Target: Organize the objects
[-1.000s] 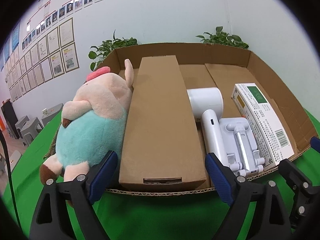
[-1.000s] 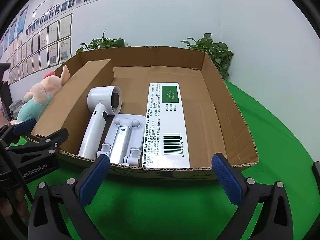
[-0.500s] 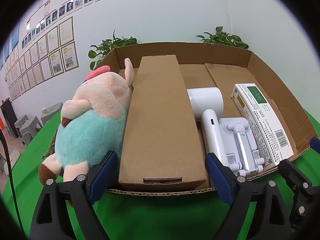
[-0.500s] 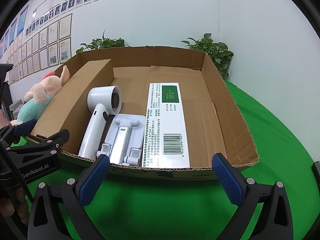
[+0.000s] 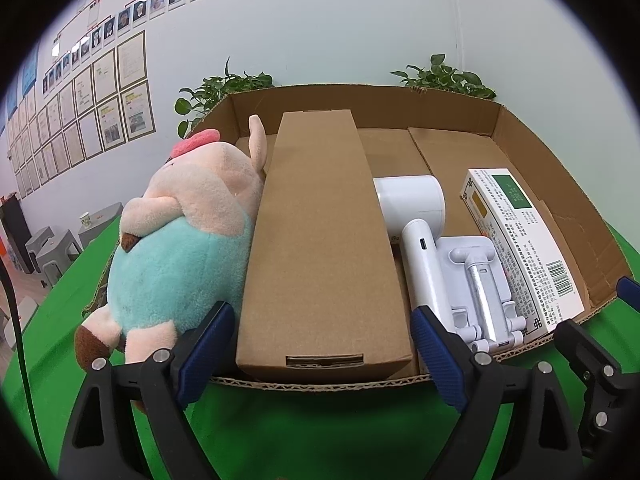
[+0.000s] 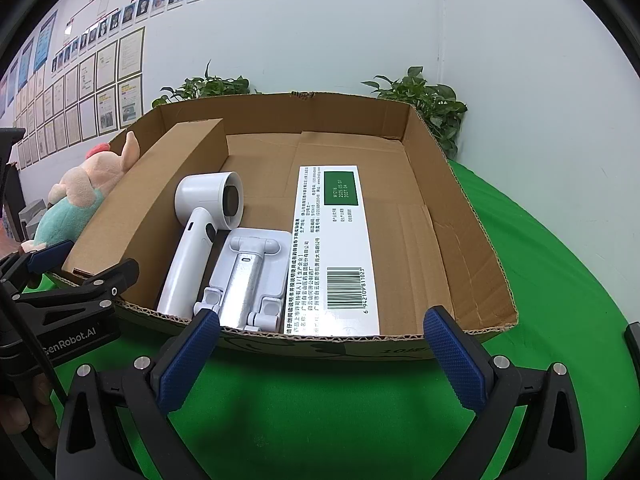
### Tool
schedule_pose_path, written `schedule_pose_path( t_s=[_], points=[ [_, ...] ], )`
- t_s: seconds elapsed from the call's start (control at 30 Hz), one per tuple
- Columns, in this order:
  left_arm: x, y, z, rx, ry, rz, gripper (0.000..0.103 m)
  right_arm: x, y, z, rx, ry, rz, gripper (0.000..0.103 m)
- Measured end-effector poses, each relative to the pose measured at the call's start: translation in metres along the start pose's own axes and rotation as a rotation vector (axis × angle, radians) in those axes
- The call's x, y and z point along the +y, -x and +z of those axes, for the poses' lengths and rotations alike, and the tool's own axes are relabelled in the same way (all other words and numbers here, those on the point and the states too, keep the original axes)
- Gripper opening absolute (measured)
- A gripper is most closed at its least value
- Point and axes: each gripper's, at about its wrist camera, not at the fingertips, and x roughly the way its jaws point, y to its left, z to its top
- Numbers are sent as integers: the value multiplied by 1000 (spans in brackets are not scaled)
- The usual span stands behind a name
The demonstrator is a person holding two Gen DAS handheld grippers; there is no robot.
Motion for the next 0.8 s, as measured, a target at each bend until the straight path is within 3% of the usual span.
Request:
schedule_pose_path(
  t_s=[0.8],
  points=[
    [0,-2,1,10,-7,1,90,0,0,0,0,0,0,103]
  ],
)
